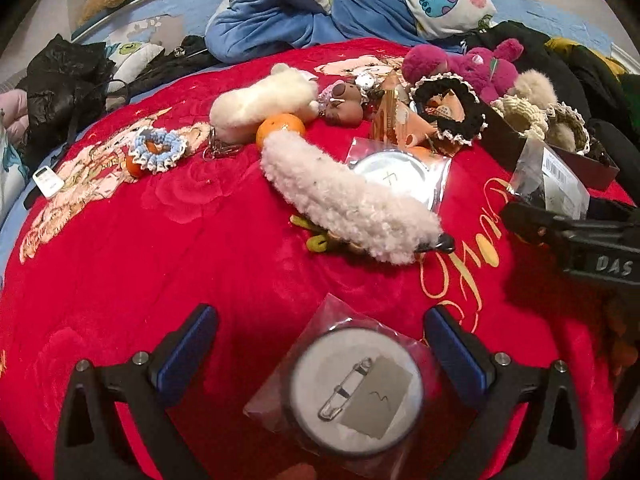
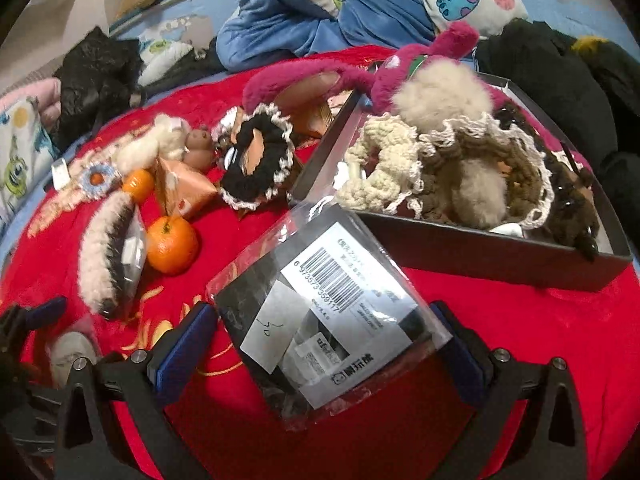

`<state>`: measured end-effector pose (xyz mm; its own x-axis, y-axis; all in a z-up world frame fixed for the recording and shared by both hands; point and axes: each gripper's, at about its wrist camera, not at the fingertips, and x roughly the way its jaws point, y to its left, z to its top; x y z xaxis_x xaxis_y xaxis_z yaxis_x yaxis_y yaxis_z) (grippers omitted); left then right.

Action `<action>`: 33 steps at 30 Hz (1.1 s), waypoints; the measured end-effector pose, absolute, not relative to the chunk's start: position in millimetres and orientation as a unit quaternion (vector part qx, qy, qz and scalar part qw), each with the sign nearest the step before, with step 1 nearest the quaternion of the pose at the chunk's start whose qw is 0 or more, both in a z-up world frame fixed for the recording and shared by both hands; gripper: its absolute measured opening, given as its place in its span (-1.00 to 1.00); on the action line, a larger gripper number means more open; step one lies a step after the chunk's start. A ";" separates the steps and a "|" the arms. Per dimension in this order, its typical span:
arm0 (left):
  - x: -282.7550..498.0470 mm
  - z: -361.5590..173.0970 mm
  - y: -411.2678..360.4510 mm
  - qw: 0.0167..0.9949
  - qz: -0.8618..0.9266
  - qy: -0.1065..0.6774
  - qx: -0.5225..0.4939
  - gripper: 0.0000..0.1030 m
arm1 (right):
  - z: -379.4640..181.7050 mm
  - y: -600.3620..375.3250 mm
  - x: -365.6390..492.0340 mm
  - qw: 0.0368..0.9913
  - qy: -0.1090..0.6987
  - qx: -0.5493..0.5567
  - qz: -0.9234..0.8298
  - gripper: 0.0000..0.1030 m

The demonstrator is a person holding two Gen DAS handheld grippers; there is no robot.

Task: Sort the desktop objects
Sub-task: 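Close left gripper on the silver badge bag while right gripper grasps the black barcode bag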

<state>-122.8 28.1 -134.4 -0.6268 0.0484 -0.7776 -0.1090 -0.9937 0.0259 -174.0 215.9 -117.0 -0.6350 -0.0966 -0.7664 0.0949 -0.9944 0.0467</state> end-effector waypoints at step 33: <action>-93.7 -111.0 1.6 0.067 0.919 -0.002 -0.389 -0.97 | -96.4 210.1 -145.1 0.098 -0.042 0.395 -0.912 -0.80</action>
<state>-93.7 1.6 -111.0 -0.6890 0.1240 -0.7140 -0.1211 -0.9911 -0.0553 -145.1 210.1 -96.4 -0.6685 -0.2112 -0.7131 0.1450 -0.9774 0.1536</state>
